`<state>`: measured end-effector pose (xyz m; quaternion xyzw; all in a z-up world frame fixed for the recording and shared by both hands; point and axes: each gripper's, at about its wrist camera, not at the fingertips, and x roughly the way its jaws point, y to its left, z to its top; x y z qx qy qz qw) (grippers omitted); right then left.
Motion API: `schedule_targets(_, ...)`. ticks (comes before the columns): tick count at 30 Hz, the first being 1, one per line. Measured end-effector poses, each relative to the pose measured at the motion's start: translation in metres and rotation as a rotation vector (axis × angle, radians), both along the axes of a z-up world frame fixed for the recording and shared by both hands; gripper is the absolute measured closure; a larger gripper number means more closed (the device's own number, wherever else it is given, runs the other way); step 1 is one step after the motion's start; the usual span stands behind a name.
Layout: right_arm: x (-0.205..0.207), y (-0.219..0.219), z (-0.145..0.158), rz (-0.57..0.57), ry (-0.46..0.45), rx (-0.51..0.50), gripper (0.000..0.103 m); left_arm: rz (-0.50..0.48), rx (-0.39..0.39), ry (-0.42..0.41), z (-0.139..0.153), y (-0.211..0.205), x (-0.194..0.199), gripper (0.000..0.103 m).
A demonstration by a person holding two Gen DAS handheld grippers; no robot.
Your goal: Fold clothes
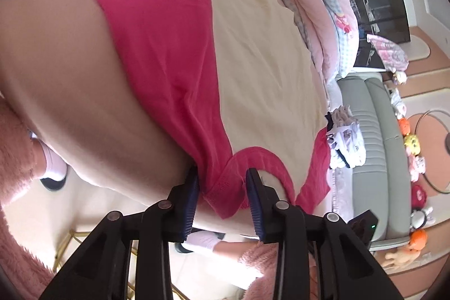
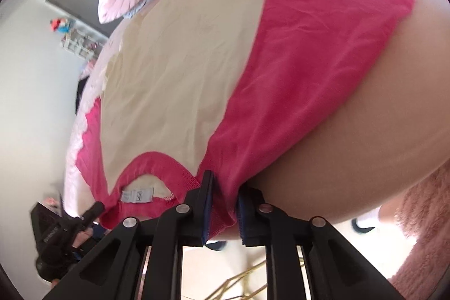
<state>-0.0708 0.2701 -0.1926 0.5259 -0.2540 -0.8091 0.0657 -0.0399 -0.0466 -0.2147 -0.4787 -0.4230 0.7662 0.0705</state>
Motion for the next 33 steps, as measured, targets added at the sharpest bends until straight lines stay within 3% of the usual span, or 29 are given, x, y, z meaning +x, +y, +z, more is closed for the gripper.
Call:
schedule_targets(4,-0.013,-0.004,0.002,0.016,0.044,0.031,0.086,-0.010,-0.032,0.025,0.004,0.009,-0.021,0.069)
schedule_targets(6,-0.017,0.004,0.002,-0.004,0.068,-0.013,0.089,-0.016,-0.014,0.034,0.003,0.009,-0.025,0.057)
schedule_targets(10,-0.014,0.015,-0.009,-0.041,0.043,-0.083,0.092,-0.018,0.006,0.067,0.000,0.010,-0.024,0.056)
schedule_targets(12,-0.009,0.015,-0.011,-0.058,0.038,-0.101,0.088,-0.022,-0.006,0.073,0.000,0.012,-0.024,0.056)
schedule_targets(16,-0.005,0.002,-0.006,-0.054,0.044,-0.047,0.082,-0.033,-0.021,0.074,0.002,0.014,-0.024,0.056)
schedule_targets(17,-0.005,0.000,-0.005,-0.054,0.039,-0.042,0.076,-0.032,-0.048,0.064,0.003,0.014,-0.024,0.062)
schedule_targets(18,-0.004,-0.002,-0.003,-0.059,0.030,-0.053,0.073,-0.030,-0.089,0.048,0.004,0.014,-0.023,0.086)
schedule_targets(19,-0.003,-0.003,-0.002,-0.065,0.020,-0.063,0.069,-0.025,-0.106,0.039,0.003,0.014,-0.022,0.092)
schedule_targets(24,0.000,-0.004,-0.007,-0.054,0.001,-0.145,0.066,-0.028,-0.071,0.031,-0.001,0.009,-0.022,0.092)
schedule_targets(27,-0.004,0.001,-0.015,-0.056,-0.002,-0.193,0.069,-0.021,-0.054,0.042,-0.002,0.007,-0.021,0.092)
schedule_targets(29,-0.011,0.002,-0.019,-0.053,-0.005,-0.210,0.071,-0.043,-0.106,0.067,0.004,0.012,-0.022,0.093)
schedule_targets(30,-0.011,0.001,-0.018,-0.045,-0.005,-0.185,0.077,-0.051,-0.133,0.070,0.007,0.015,-0.025,0.094)
schedule_targets(31,-0.011,0.000,-0.017,-0.037,-0.005,-0.161,0.091,-0.052,-0.141,0.065,0.009,0.017,-0.027,0.094)
schedule_targets(33,-0.012,-0.002,-0.015,-0.026,-0.007,-0.120,0.095,-0.043,-0.110,0.053,0.011,0.014,-0.026,0.095)
